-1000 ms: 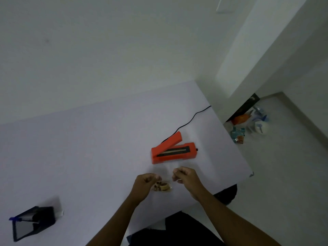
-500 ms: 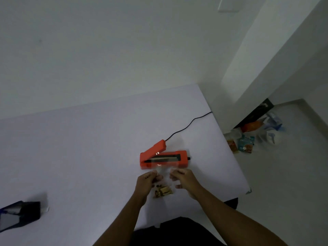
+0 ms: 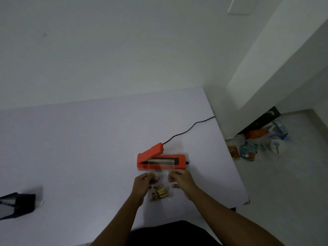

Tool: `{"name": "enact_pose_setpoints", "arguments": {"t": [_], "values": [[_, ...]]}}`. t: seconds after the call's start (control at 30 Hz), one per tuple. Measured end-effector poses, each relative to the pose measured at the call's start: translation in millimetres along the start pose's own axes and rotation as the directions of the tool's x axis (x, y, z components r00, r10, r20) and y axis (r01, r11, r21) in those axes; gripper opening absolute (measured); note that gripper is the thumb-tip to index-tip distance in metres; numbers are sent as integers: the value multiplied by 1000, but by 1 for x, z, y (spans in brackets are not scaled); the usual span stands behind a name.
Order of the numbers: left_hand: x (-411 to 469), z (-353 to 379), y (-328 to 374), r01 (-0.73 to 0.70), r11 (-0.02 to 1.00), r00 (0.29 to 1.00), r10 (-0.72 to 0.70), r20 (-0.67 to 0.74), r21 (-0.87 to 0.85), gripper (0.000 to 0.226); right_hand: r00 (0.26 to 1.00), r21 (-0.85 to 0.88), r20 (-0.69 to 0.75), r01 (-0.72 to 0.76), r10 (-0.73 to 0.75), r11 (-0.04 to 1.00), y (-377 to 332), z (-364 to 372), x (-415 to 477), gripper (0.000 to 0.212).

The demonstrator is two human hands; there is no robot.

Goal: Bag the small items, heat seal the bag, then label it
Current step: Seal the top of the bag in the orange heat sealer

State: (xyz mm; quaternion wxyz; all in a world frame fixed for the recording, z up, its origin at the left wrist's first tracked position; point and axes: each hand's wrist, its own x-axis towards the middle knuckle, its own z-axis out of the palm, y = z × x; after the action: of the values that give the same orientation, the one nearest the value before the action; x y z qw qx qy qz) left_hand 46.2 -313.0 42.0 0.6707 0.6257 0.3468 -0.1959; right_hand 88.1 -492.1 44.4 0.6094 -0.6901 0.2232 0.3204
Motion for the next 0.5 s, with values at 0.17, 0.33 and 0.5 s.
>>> {"name": "enact_pose_setpoints", "arguments": {"t": [0.17,0.33,0.5], "values": [[0,3,0,-1,1000,1000,1,-31,3,24,999,25,-7,-49,50,998,-3,-1,6,16],[3,3,2,-1,1000,996,2,-85,10,26,998,21,-6,-67,67,998,-3,0,9,16],[6,3,4,-4,999,993,10,-122,48,27,998,-129,-61,-14,6,992,-4,0,10,25]]}}
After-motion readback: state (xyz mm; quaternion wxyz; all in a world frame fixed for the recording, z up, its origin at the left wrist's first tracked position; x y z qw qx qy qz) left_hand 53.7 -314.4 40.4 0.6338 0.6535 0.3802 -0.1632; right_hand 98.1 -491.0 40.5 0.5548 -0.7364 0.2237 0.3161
